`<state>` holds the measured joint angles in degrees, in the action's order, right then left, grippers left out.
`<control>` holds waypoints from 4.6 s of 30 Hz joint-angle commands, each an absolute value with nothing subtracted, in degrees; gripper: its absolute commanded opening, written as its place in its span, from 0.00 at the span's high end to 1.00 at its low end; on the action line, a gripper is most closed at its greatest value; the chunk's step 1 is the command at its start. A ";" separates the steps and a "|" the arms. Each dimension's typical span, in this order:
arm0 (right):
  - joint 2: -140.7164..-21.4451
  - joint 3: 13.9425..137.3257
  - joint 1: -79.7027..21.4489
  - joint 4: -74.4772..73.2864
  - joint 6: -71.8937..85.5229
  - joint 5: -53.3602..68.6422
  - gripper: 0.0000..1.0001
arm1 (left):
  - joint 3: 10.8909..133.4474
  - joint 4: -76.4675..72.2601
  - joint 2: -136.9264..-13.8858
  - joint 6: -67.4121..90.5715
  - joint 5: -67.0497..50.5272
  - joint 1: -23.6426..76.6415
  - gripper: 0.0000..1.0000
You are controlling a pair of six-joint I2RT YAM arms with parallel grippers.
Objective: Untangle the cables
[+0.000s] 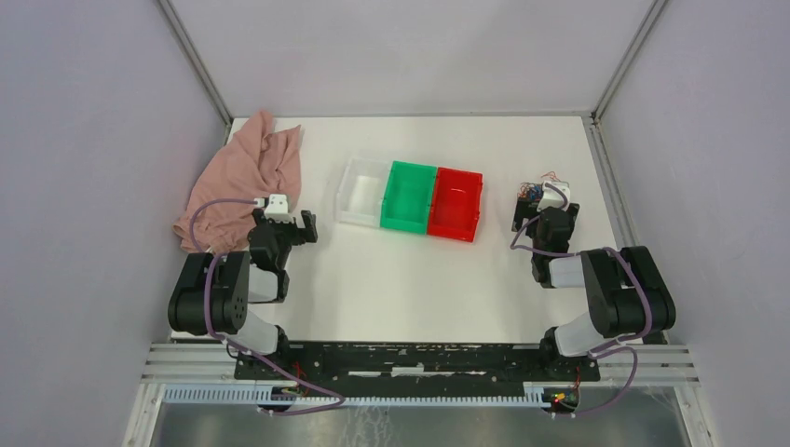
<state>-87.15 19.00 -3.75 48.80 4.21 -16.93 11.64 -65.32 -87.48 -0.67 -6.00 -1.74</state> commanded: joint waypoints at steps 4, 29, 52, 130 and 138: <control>-86.37 20.21 -3.82 50.56 4.54 -16.87 0.01 | 12.86 -68.26 -86.89 0.35 -4.72 -1.50 0.01; -72.91 51.71 -1.23 -1.57 30.94 -14.08 0.01 | 46.32 -3.13 -77.58 -5.87 -16.87 -3.18 0.01; -107.17 76.69 -0.31 -28.78 26.35 -17.38 0.19 | 61.73 17.98 -82.11 -8.62 -30.00 -2.96 0.01; -95.53 62.07 -39.49 -28.76 31.62 -1.40 0.42 | 61.16 17.75 -83.49 -9.50 -34.15 -1.21 0.01; -100.65 64.55 -37.65 -26.42 28.96 0.46 0.57 | 58.37 8.29 -87.18 -3.40 -26.67 4.12 0.01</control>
<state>-99.11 61.69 -38.44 -29.89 31.53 -1.43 59.31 15.22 -85.65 -7.97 -30.17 1.91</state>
